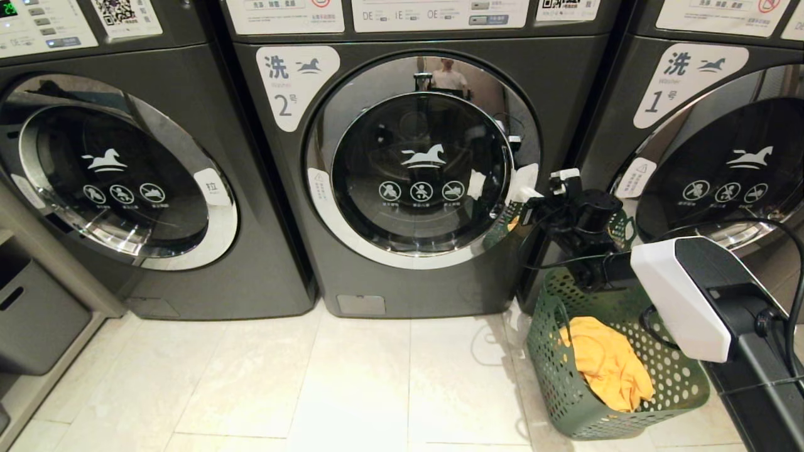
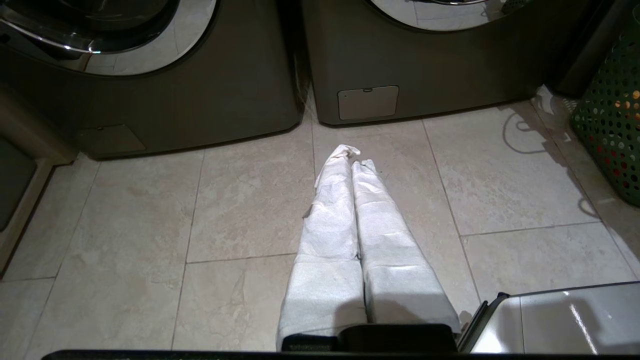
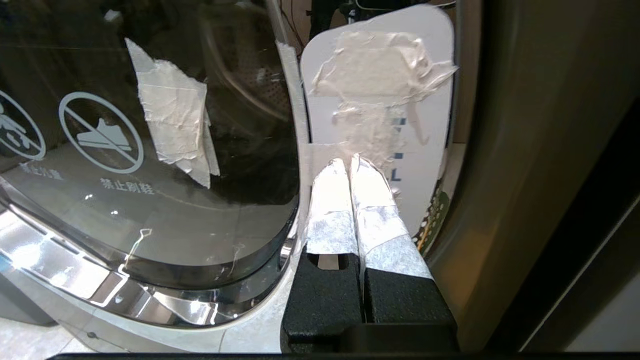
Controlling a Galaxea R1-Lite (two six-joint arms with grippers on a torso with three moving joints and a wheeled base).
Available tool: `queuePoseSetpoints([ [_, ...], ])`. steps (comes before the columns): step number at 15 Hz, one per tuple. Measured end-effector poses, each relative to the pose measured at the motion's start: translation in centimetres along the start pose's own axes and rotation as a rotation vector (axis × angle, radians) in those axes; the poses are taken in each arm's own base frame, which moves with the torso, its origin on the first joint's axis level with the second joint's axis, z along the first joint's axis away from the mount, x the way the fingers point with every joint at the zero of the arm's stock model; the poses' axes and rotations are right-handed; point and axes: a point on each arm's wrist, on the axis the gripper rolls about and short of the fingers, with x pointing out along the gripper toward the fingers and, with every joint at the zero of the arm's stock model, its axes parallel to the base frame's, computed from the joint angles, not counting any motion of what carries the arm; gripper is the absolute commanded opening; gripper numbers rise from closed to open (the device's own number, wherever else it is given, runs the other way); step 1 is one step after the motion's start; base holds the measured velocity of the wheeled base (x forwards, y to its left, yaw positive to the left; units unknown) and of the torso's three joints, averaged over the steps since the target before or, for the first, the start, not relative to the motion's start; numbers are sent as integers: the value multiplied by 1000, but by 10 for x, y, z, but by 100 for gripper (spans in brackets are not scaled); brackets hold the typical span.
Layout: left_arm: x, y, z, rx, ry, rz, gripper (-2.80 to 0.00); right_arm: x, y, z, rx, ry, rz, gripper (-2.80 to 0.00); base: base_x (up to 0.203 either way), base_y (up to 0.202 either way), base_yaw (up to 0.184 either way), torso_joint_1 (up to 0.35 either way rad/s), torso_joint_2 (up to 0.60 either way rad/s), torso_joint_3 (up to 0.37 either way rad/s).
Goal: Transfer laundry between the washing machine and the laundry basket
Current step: Press the washing machine door tightly with the right hand
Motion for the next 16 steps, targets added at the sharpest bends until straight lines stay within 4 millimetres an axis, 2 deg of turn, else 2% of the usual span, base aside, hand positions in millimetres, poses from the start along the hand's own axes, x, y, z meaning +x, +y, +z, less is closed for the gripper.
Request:
queuePoseSetpoints([
  [10, 0, 0, 0, -1, 0, 6, -280, 1, 3, 6, -1, -16, 6, -280, 0, 0, 0, 2, 1, -80],
  [16, 0, 0, 0, -1, 1, 6, -280, 1, 4, 19, -3, -98, 11, -280, 0, 0, 0, 0, 0, 0],
])
